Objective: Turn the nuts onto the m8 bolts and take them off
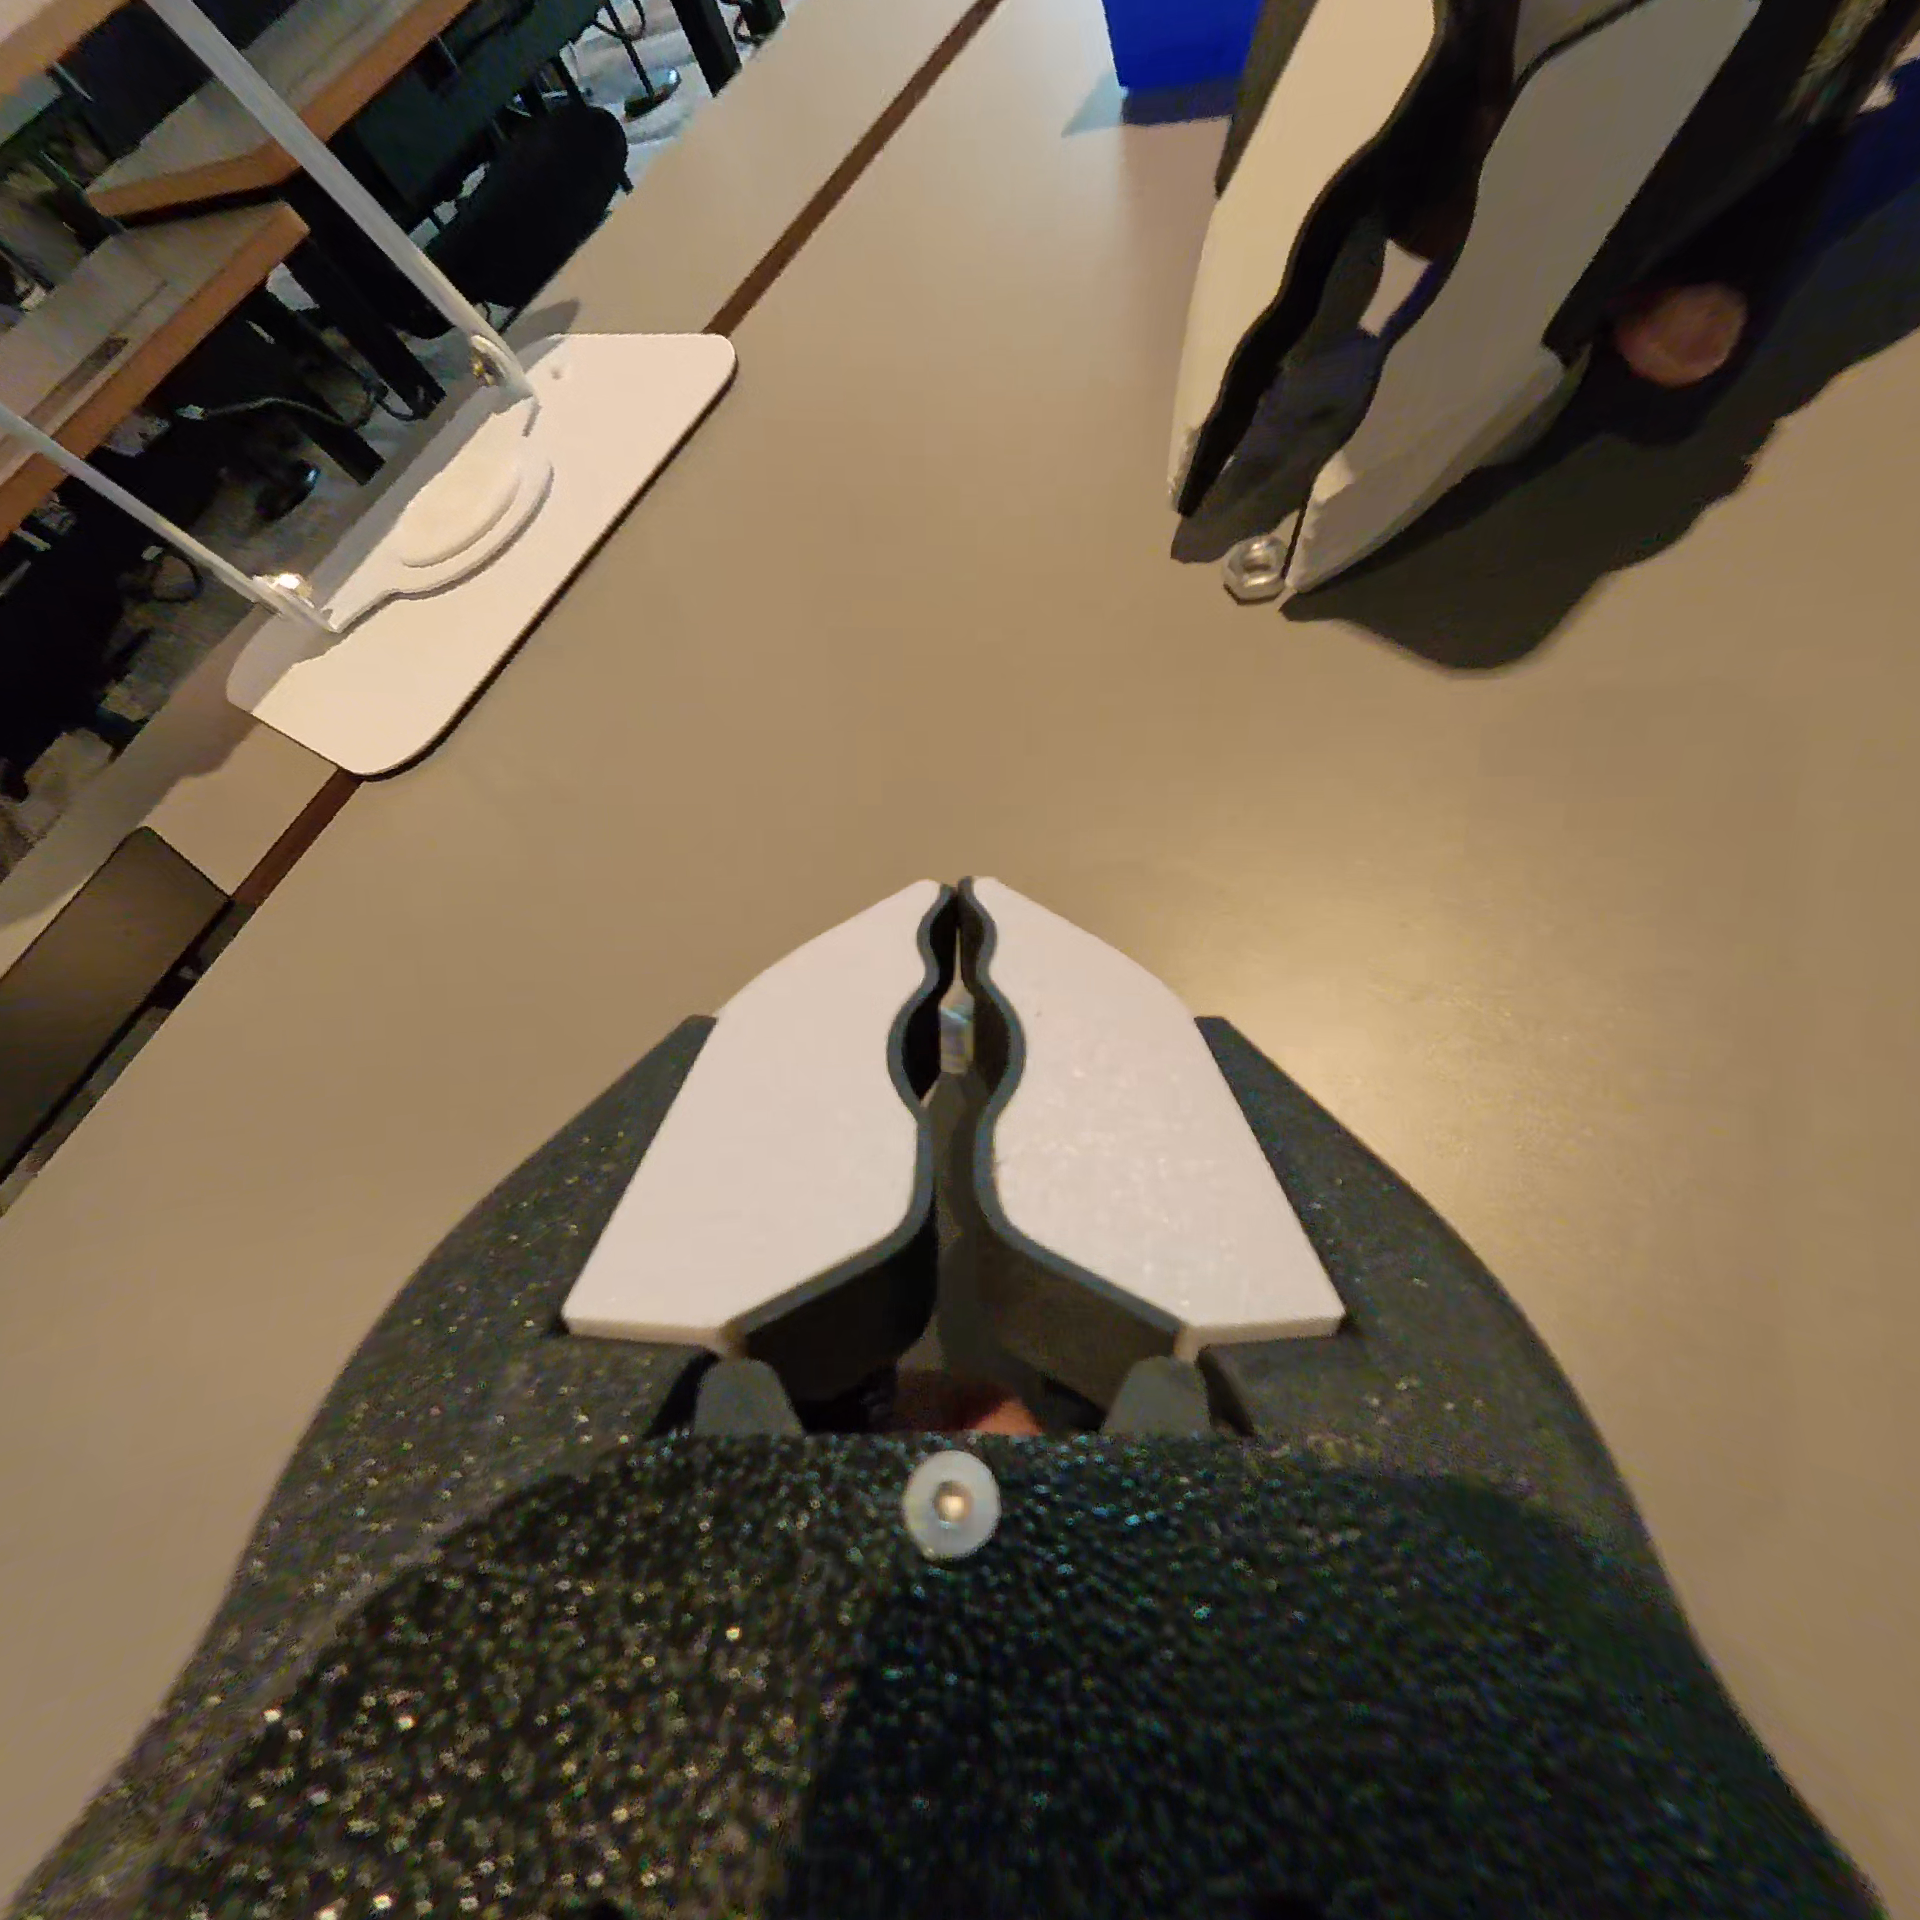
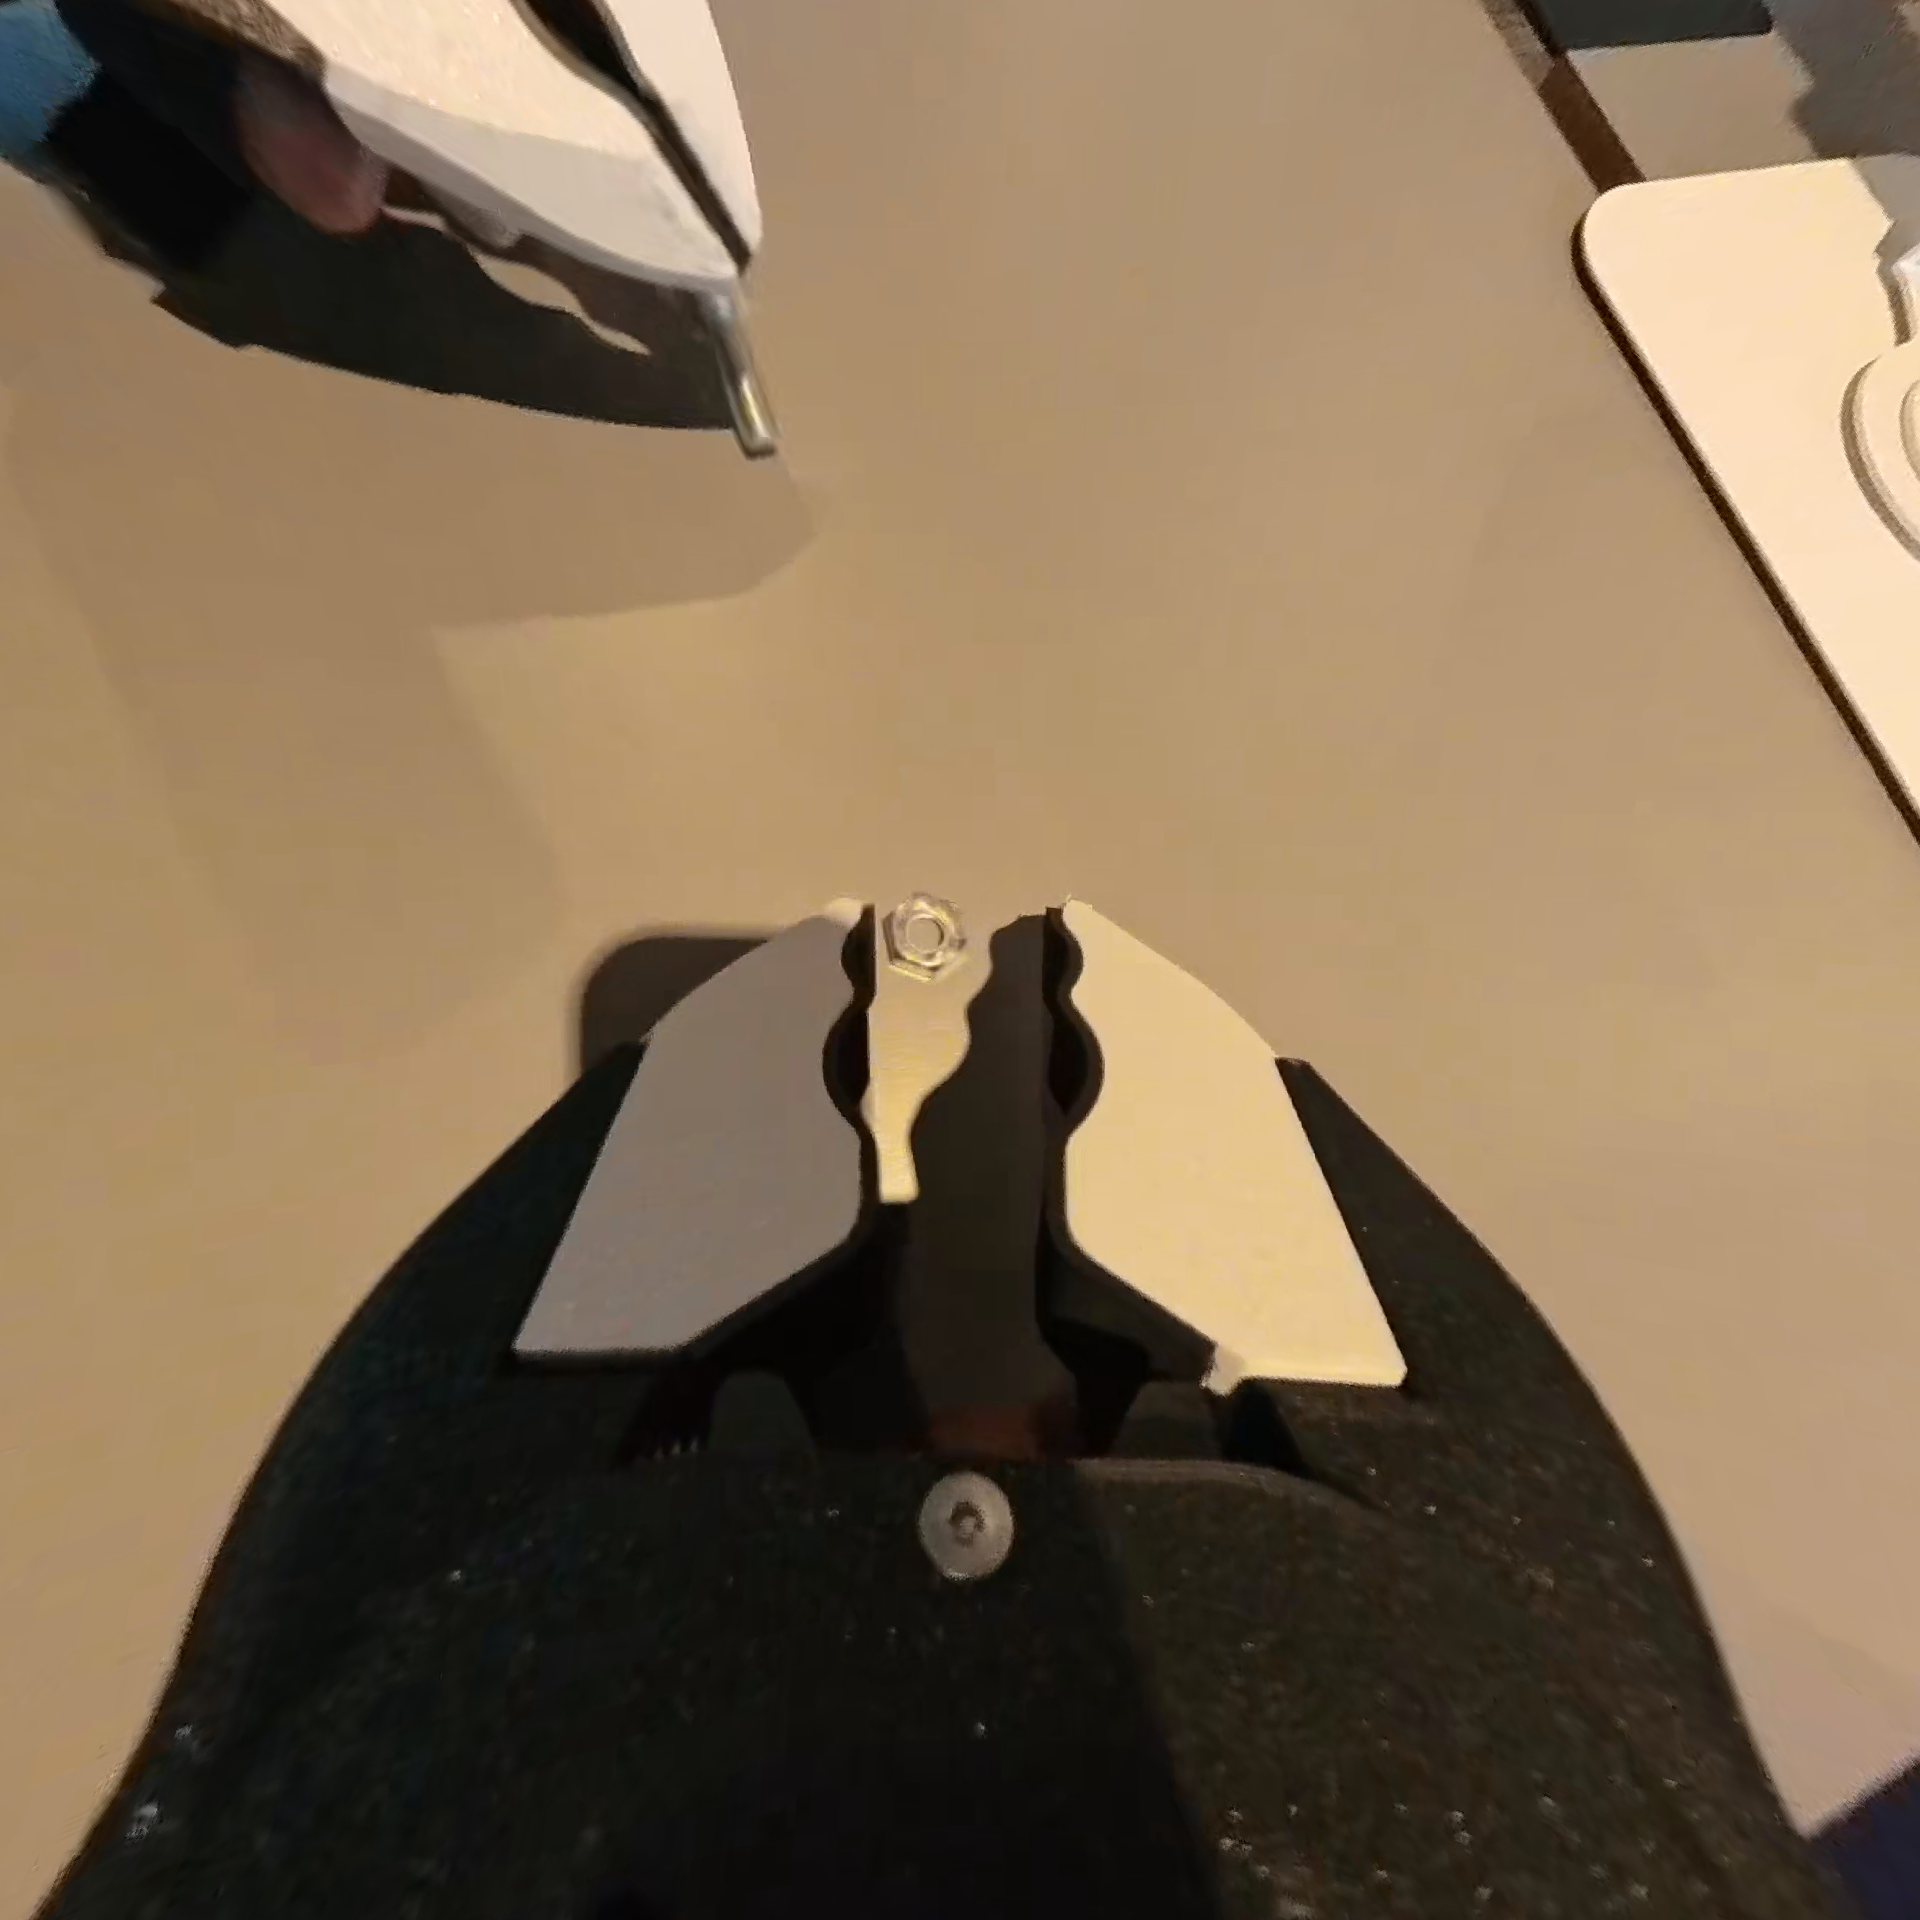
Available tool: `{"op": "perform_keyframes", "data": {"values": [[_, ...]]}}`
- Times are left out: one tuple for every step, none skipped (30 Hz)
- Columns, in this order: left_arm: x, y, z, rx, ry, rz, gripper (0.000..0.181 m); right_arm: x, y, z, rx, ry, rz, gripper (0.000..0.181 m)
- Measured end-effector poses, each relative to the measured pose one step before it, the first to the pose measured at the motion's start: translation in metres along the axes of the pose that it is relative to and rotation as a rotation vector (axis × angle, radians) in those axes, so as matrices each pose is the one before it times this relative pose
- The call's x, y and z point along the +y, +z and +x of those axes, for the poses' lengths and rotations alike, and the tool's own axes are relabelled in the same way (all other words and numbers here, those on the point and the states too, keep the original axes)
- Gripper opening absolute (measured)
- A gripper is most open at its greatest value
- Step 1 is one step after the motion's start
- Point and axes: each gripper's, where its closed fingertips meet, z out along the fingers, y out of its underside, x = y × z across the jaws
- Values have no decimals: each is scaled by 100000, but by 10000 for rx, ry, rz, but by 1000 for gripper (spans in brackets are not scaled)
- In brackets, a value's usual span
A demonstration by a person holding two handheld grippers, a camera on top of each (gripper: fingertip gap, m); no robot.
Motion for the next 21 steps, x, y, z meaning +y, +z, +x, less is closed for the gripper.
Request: {"op": "perform_keyframes", "data": {"values": [[-162,-101,-69,-18,-86,121,0,102,10,55,21,49,-24,31],[-158,-97,-21,2,-66,122,0,64,3,69,32,25,-24,31],[-86,-84,9,13,-48,73,0,-6,-4,21,15,13,-3,31],[-12,-38,-23,-15,-29,7,0,14,18,21,7,23,-17,31],[-2,-35,-34,-22,-12,16,0,-11,24,47,21,26,-6,32],[-25,-58,-26,3,-8,38,0,-29,-1,38,39,-4,20,32],[102,-99,-25,56,-23,-19,0,-35,-23,14,47,-34,43,32],[359,-150,-71,93,-12,-149,0,-34,-55,-25,35,-45,56,33],[520,-188,-273,36,-15,-212,0,-1,-80,-37,26,-43,58,33],[480,-222,-724,-184,-64,-126,5,-24,-98,-31,30,-38,76,33],[291,-183,-888,-225,-294,32,9,-91,-107,-5,39,-21,111,33],[92,-105,-579,45,-519,68,12,-113,-93,39,54,15,117,33],[-78,-58,-303,188,-510,83,17,-83,-71,125,88,50,86,33],[41,41,-235,71,-306,-26,20,-84,-34,181,119,65,70,33],[137,198,-32,81,-58,-130,23,-71,-18,165,119,59,63,33],[141,319,191,182,211,-170,24,-60,-12,94,89,29,41,33],[111,354,150,172,407,-130,26,-6,3,42,63,-8,8,33],[85,384,-21,146,410,-119,27,19,17,17,49,-26,-14,33],[91,410,-80,191,329,-121,29,18,9,-15,35,-31,-10,33],[197,416,-113,232,203,-179,32,11,1,-15,22,-25,-3,33],[191,399,-221,180,75,-191,32,22,3,-6,12,-6,-6,33]]}}
